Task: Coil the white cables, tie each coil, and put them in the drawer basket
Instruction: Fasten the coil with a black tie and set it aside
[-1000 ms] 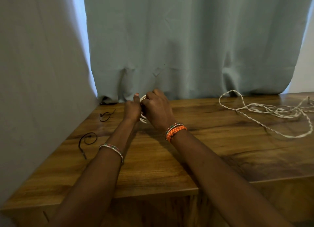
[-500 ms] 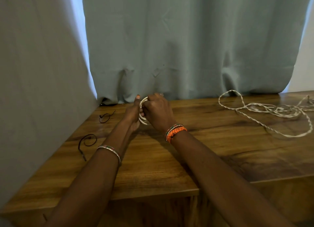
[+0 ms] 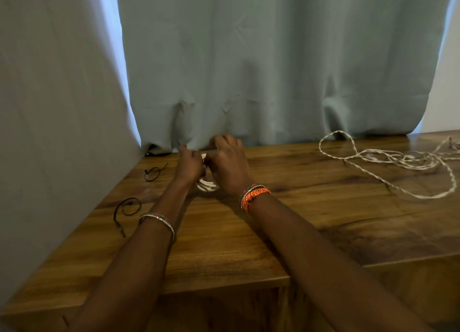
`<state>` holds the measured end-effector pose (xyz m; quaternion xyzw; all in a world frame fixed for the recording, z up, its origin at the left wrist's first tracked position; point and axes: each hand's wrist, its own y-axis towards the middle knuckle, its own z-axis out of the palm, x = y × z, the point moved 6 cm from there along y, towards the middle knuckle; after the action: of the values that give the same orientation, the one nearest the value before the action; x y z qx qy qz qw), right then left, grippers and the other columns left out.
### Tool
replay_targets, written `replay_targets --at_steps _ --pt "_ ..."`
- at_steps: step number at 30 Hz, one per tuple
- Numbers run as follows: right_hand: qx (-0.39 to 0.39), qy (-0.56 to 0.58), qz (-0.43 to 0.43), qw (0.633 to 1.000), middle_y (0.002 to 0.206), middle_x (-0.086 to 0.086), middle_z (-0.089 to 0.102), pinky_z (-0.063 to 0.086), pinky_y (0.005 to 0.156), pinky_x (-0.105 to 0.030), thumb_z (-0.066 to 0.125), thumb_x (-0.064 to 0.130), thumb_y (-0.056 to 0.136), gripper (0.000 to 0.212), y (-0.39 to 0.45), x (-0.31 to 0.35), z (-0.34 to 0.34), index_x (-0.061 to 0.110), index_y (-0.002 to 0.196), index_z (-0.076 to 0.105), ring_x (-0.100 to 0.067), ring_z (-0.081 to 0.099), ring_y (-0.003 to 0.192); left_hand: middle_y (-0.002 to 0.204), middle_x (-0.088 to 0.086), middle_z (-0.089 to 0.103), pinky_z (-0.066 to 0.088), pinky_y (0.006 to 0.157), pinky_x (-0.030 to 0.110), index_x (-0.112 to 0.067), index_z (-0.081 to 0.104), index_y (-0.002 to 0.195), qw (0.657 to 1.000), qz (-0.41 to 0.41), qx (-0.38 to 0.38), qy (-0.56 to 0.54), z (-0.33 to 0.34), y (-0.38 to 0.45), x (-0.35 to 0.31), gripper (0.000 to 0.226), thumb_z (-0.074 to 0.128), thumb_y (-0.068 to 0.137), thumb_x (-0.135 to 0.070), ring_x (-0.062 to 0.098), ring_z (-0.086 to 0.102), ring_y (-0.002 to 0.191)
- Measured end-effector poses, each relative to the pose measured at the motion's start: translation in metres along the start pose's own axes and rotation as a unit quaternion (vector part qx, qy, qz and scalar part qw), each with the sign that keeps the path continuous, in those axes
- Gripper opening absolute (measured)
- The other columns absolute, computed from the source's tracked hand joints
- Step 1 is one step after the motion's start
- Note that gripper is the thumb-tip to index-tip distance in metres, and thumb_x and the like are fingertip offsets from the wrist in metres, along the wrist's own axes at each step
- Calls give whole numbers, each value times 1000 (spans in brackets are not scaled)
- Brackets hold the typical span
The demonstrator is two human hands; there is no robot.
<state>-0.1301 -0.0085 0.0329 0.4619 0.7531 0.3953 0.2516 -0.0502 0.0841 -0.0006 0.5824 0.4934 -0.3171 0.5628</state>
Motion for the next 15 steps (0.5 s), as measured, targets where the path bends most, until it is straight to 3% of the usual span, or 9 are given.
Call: replay_targets --at_steps 2,4,7,9,12,15 --pt "30 4 -11 999 116 -11 62 36 90 -41 73 8 72 14 -1 -1 1 14 85 74 -32 49 117 69 8 45 35 39 22 -6 12 142 1000 5 20 -8 0 0 1 47 31 99 -8 18 41 50" --pt "65 -4 -26 998 128 -12 56 27 99 -39 64 9 82 21 0 -3 3 10 102 71 -30 42 125 68 8 44 33 37 20 -13 6 147 999 21 29 -4 1 0 0 56 33 98 -7 17 39 47" --pt "47 -13 -25 999 103 -10 62 38 82 -37 66 7 81 15 3 -5 -2 7 95 70 -30 52 102 66 7 45 33 35 19 -17 8 147 999 37 -4 -9 -2 -2 -5 59 38 97 -8 17 40 44" --pt "33 2 -11 999 89 -8 59 35 67 -31 67 5 81 8 4 -8 -5 7 87 70 -26 53 88 64 5 46 33 34 18 -11 17 143 998 44 -28 -21 -3 -2 -7 52 42 96 -9 15 42 40" --pt "58 99 30 993 81 -4 51 31 64 -24 59 -4 83 14 5 -16 0 3 87 70 -20 51 79 63 3 45 30 31 14 -2 36 121 997 56 -40 -25 -3 -2 -8 27 43 97 -10 14 42 40" --pt "19 207 98 973 77 -7 64 33 57 -10 58 -8 79 18 8 -25 -3 3 84 72 -13 55 69 63 6 47 30 33 15 -7 46 96 996 65 -45 -34 -5 -3 -8 3 44 96 -8 6 42 33"
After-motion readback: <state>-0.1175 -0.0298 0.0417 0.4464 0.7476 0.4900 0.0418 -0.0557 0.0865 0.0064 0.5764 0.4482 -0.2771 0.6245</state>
